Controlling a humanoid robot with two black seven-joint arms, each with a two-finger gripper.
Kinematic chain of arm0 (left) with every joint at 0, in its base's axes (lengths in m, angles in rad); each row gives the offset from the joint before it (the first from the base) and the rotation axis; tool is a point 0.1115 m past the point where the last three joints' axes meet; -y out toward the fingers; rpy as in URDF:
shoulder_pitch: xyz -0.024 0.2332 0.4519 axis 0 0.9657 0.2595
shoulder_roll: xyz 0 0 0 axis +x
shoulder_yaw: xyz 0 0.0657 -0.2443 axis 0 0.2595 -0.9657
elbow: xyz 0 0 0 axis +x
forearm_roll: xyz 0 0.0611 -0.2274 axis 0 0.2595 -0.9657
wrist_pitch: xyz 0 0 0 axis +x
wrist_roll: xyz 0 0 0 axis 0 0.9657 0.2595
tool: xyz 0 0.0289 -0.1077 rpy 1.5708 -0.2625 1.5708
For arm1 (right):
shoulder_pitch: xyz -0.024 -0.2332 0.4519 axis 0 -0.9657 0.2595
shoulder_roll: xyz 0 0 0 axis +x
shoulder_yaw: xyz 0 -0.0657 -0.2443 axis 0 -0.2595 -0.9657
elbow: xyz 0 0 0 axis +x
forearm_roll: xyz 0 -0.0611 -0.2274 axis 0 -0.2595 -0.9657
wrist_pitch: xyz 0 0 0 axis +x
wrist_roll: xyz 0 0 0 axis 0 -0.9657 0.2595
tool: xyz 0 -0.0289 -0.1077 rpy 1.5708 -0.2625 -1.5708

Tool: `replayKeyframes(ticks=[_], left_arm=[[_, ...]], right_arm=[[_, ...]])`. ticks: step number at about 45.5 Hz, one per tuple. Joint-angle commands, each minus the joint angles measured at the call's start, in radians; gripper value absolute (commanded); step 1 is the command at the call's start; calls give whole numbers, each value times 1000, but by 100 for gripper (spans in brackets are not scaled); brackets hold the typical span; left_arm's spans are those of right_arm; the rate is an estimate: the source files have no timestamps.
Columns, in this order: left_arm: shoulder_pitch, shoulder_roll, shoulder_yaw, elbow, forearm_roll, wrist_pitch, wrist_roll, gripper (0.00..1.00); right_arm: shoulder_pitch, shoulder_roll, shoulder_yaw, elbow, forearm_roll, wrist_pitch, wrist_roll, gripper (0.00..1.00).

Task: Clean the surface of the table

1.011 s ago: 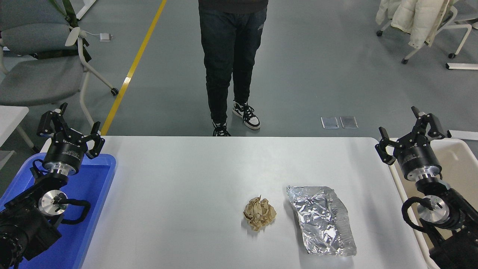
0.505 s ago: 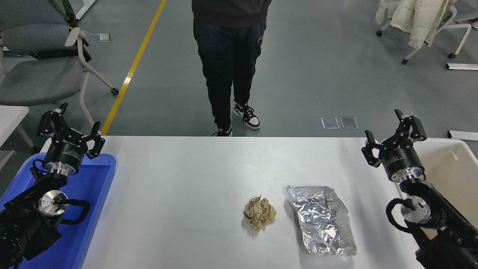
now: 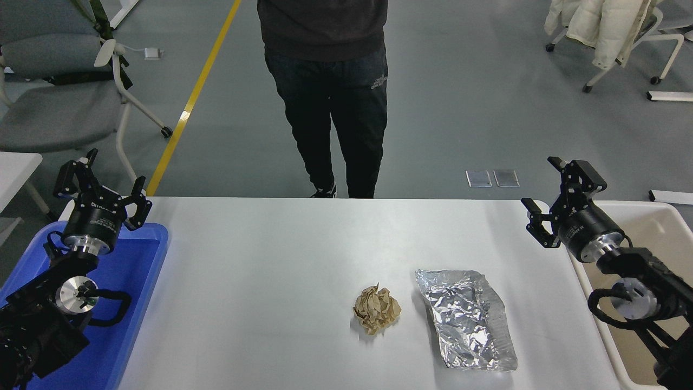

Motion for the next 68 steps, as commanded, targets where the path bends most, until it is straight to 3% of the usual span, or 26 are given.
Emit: replayKeyframes(ticks=[1, 12, 23, 27, 32, 37, 40, 53, 68], left_arm=[[0, 0, 0, -1, 0, -1, 0, 100], [0, 0, 0, 1, 0, 0, 0, 100], [0, 0, 0, -1, 0, -1, 0, 100], [0, 0, 0, -1, -1, -1, 0, 100], [0, 0, 0, 1, 0, -1, 0, 100], [0, 0, 0, -1, 0, -1, 0, 100], [0, 0, 0, -1, 0, -3, 0, 100], [0, 0, 0, -1, 0, -3, 0, 100], [0, 0, 0, -1, 0, -3, 0, 100]], right_arm=[[99, -154, -179, 180, -14, -140, -175, 100], [389, -333, -630, 371, -67, -84, -188, 99], [674, -281, -995, 364, -120, -73, -180, 97], [682, -224, -1030, 363, -196, -77, -186, 97], [672, -177, -1069, 358, -470, -102, -191, 91], [672, -166, -1148, 349, -658, -126, -189, 92], [672, -166, -1182, 334, -684, -126, -188, 99], [590, -148, -1248, 204, -900, -148, -186, 99], [514, 10, -1244, 47, -902, -214, -189, 99]])
